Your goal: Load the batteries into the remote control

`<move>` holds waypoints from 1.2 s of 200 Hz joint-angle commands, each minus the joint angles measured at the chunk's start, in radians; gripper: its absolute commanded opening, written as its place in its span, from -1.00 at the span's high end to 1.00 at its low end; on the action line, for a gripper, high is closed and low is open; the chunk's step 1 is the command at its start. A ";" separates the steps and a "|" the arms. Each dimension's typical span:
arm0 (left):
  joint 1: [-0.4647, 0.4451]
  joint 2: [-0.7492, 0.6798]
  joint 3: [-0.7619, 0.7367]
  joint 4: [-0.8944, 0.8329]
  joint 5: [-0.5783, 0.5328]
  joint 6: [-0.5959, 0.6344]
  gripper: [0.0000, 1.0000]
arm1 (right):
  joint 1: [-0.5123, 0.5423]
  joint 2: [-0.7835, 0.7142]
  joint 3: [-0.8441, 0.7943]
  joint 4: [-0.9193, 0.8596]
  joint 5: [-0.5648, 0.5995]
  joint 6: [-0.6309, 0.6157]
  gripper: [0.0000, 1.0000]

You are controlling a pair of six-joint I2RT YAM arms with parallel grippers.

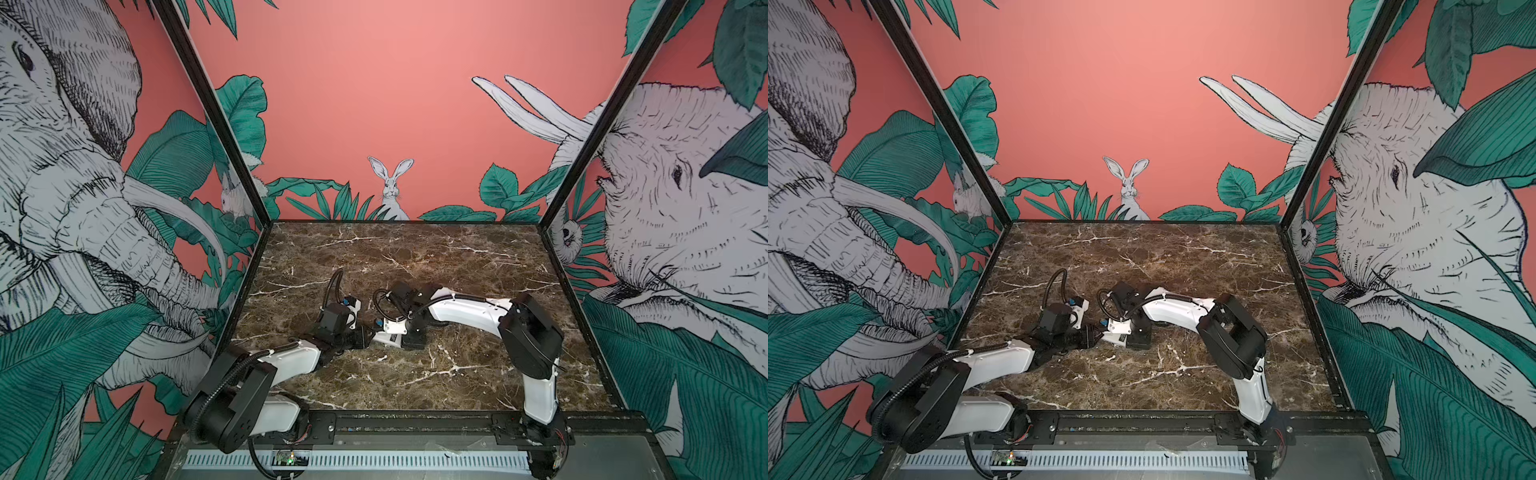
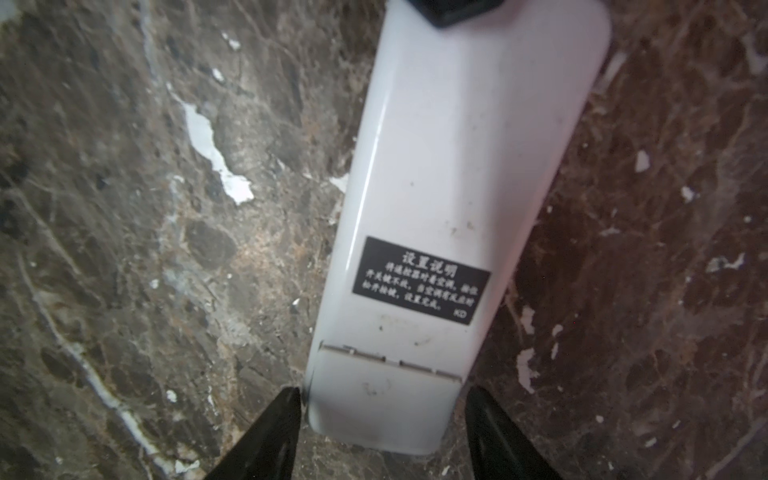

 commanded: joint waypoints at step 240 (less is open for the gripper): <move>0.017 0.038 0.228 -0.410 -0.038 0.165 -0.12 | -0.092 -0.441 -0.374 0.316 -0.205 1.140 -0.21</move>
